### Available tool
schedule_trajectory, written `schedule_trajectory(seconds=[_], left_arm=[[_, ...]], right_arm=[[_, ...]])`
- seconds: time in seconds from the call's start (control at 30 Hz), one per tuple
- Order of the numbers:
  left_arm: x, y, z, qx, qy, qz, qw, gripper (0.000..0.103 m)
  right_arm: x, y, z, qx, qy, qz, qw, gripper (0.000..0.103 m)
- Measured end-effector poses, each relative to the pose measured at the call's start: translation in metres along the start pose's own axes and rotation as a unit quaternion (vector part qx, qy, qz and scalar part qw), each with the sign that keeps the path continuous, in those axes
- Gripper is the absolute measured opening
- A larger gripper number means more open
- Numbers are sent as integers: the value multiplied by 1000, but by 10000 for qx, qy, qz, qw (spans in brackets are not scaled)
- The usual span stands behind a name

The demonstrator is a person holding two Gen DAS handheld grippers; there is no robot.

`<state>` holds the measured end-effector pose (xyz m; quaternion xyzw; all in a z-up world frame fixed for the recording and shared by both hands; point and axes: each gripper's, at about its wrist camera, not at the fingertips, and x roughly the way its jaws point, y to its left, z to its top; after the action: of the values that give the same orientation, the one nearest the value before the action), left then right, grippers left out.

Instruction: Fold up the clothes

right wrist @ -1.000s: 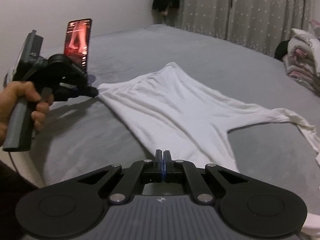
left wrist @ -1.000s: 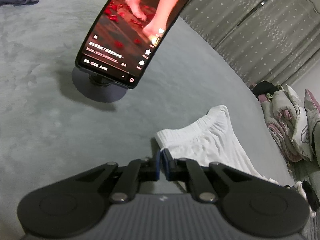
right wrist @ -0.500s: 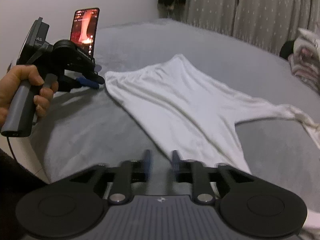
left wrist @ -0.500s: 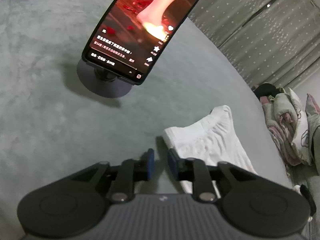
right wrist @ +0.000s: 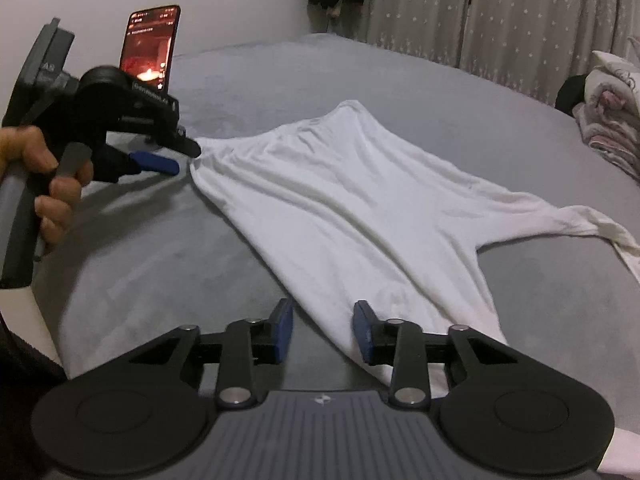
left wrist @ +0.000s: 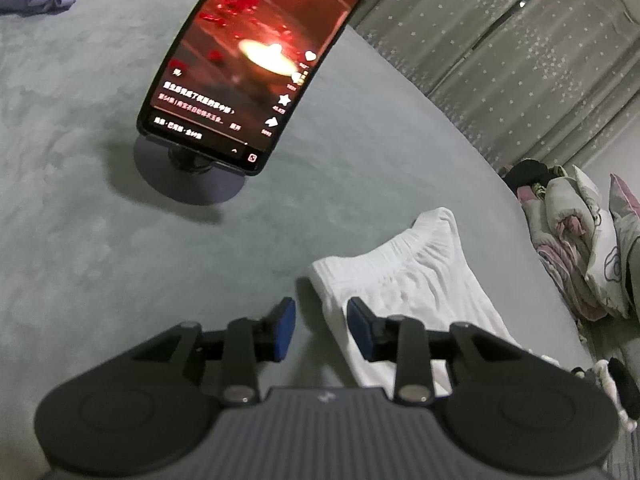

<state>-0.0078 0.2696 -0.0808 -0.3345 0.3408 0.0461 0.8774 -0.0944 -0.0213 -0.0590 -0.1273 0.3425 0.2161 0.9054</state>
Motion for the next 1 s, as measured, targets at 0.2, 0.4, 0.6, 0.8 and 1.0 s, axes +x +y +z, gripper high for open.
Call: schedule_trajectory(seconds=[0.2, 0.4, 0.6, 0.8, 1.0], left_arm=[[4, -2, -1, 99, 47, 69, 9999, 7], [-4, -1, 0, 160, -6, 95, 9998, 5], [-13, 3, 3, 149, 55, 157, 9997, 5], [-10, 5, 4, 193, 209, 276, 9992, 5], [-14, 4, 4, 126, 91, 228, 9996, 12]], right_arm=[[0, 2, 2, -135, 2, -75, 9999, 5], [-16, 4, 5, -129, -18, 171, 9998, 5], [-27, 6, 6, -38, 117, 525, 9985, 5], [-10, 12, -5, -77, 399, 484, 9980, 5], [-13, 12, -4, -63, 345, 449, 9984, 9]])
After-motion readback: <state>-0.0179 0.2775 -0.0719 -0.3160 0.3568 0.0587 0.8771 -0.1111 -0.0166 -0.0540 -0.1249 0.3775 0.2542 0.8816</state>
